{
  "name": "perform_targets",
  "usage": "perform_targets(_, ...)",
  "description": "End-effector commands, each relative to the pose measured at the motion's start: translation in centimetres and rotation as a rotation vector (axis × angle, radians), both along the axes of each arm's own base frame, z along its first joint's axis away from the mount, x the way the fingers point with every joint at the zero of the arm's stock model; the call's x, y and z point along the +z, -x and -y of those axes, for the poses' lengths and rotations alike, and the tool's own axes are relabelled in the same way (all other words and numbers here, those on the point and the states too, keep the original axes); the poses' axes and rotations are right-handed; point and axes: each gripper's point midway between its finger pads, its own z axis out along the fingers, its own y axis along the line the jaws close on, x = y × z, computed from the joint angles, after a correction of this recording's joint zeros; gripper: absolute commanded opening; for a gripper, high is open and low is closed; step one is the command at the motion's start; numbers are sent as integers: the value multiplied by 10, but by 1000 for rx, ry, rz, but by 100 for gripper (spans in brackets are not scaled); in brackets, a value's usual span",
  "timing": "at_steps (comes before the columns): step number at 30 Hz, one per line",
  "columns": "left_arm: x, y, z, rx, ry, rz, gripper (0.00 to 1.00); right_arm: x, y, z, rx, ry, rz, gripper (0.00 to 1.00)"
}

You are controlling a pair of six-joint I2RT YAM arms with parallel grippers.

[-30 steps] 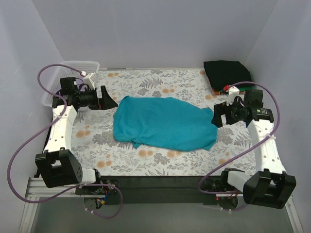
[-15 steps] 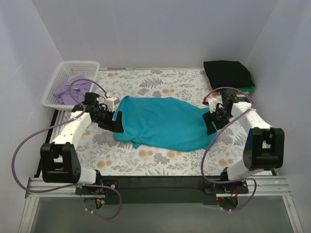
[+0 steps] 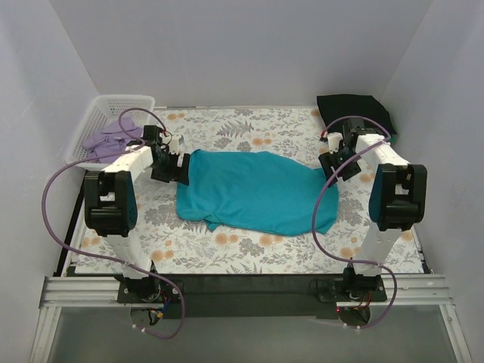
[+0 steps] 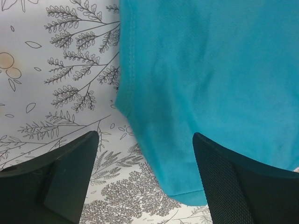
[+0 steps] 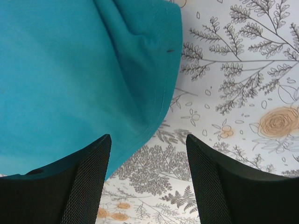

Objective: Fold and stack the t-shirts
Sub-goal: Flatten the tshirt out

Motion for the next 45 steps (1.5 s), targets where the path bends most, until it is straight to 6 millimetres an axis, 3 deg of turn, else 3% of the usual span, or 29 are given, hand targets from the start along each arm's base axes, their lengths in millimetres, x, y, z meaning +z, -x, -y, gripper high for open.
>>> perform_targets(1, 9, -22, -3, 52, -11, 42, 82, -4, -14, -2, -42, -23, -14, 72)
perform_targets(5, 18, -45, 4, 46, 30, 94, 82, 7, -36, -11, -40, -71, 36, 72)
perform_targets(10, 31, -93, 20, 14, 85, 160, 82, 24, -64, -22, -23, -134, 103, 72)
perform_targets(14, 32, -125, 33, 9, 129, 182, 84, 13, -80, -20, -29, -118, 91, 73)
perform_targets(15, 21, -128, 36, 9, 136, 161, 85, 11, -81, -19, -29, -118, 89, 72)
perform_targets(16, 27, -138, 41, 5, 139, 183, 86, 9, -82, -20, -27, -119, 84, 72)
perform_targets(20, 15, -149, 51, -9, 141, 175, 86, -5, -79, -24, -18, -140, 49, 73)
perform_targets(29, -9, -135, 67, -40, 147, 123, 82, -30, -70, -26, -18, -152, -20, 68)
perform_targets(32, -13, -133, 70, -46, 137, 115, 72, -35, -71, -26, -20, -147, -31, 51)
perform_targets(33, -13, -134, 70, -48, 138, 117, 64, -35, -73, -25, -20, -146, -26, 46)
perform_targets(34, -11, -134, 70, -49, 139, 117, 59, -36, -73, -26, -21, -149, -30, 36)
perform_targets(36, -5, -138, 71, -48, 144, 126, 54, -37, -72, -27, -17, -157, -35, 31)
perform_targets(39, -4, -136, 74, -50, 158, 106, 44, -36, -69, -29, -5, -164, -41, 13)
perform_targets(40, -1, -137, 74, -51, 160, 105, 33, -36, -70, -27, -6, -159, -37, 2)
perform_targets(43, 8, -140, 76, -54, 168, 121, 13, -22, -75, -28, 5, -163, 1, 1)
perform_targets(44, 15, -142, 76, -53, 171, 135, 1, -12, -78, -29, 8, -169, 27, 1)
perform_targets(45, 20, -144, 76, -52, 171, 146, 0, -4, -81, -30, 10, -175, 47, 1)
